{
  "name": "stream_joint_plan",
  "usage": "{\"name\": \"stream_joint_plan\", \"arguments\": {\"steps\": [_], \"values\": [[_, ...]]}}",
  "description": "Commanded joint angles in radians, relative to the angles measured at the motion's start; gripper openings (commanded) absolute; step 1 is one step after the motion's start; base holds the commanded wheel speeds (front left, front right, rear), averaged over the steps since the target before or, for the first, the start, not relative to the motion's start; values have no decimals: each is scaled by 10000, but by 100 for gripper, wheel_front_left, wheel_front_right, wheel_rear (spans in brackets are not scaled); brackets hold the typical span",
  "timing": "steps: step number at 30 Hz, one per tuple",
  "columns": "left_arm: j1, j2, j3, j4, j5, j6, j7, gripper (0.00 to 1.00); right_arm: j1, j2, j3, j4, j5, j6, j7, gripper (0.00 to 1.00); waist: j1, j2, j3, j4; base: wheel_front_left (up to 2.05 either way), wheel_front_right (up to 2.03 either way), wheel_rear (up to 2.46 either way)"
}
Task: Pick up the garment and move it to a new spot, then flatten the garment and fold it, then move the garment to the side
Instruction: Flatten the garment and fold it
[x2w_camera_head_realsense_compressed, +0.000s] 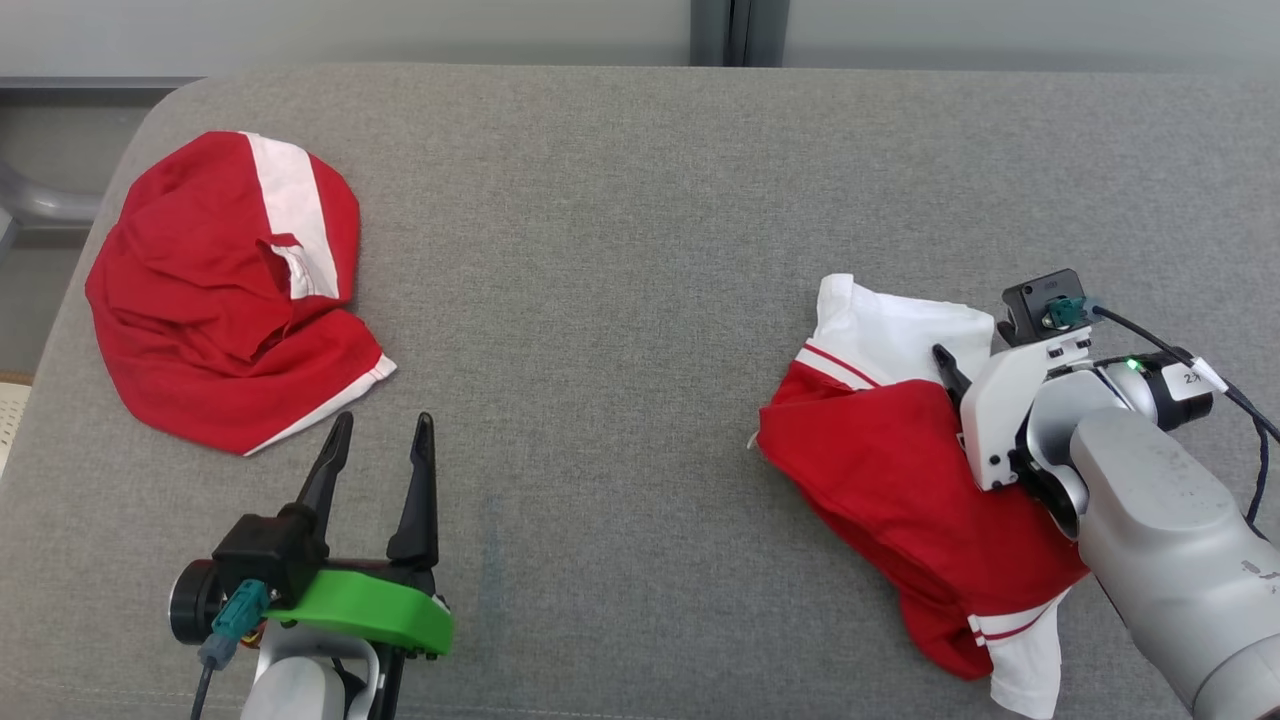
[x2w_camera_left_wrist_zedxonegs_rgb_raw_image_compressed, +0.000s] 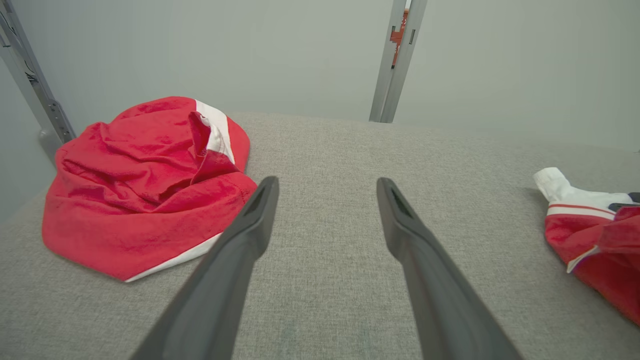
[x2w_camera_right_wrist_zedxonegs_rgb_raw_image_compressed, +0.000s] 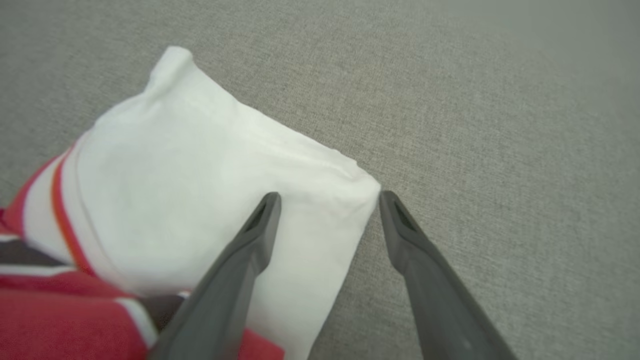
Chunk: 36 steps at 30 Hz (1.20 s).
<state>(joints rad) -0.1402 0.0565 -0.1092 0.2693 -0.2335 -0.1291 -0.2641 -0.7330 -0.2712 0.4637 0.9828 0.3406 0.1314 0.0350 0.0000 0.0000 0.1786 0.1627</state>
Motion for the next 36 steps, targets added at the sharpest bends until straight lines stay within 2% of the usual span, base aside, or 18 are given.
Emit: {"name": "stream_joint_plan", "arguments": {"steps": [1, 5, 6, 7, 12, 18, 26, 28, 36], "values": [[-183, -9, 3, 16, -6, -24, -5, 100, -108, -65, 79, 170, 190, -14, 153, 100, 0, 0, -5, 6, 0, 0, 0], [-183, -23, 8, 11, -19, -24, -5, 100, -31, 61, 436, 458, 813, -14, 734, 100, 0, 0, -31, 7, 0, 0, 0], [-170, -26, 12, 13, -20, -24, -5, 100, -37, 42, 521, 424, 966, -12, 747, 28, 0, 0, -46, 7, 0, 0, 0], [-156, -28, 17, 14, -21, -24, -5, 100, -63, 11, 611, 380, 1058, -12, 716, 0, 0, 0, -56, 2, 0, 0, 0], [-154, -38, 28, 13, -25, -25, -5, 100, -580, -367, 683, 239, 1360, -15, -4, 0, 0, 0, -73, -7, 0, 0, 0], [-172, -48, 14, 43, -34, -25, -5, 100, -1605, -862, 223, 664, 951, -15, -1479, 0, 0, 0, -121, 29, 0, 0, 0], [-1, -58, -14, 88, -96, -25, -5, 100, -1733, -635, 64, 1437, 1155, -17, -1850, 0, 0, 0, -264, 131, 0, 0, 0], [62, -59, 8, 110, -103, -25, -5, 100, -1643, -527, 47, 1463, 1213, -15, -2174, 100, 0, 0, -324, 103, 0, 0, 0], [272, -57, 249, 94, 43, -25, -5, 100, -999, -419, -84, 572, 1450, -15, -2988, 100, 0, 0, -691, -197, 0, 0, 0]]}}
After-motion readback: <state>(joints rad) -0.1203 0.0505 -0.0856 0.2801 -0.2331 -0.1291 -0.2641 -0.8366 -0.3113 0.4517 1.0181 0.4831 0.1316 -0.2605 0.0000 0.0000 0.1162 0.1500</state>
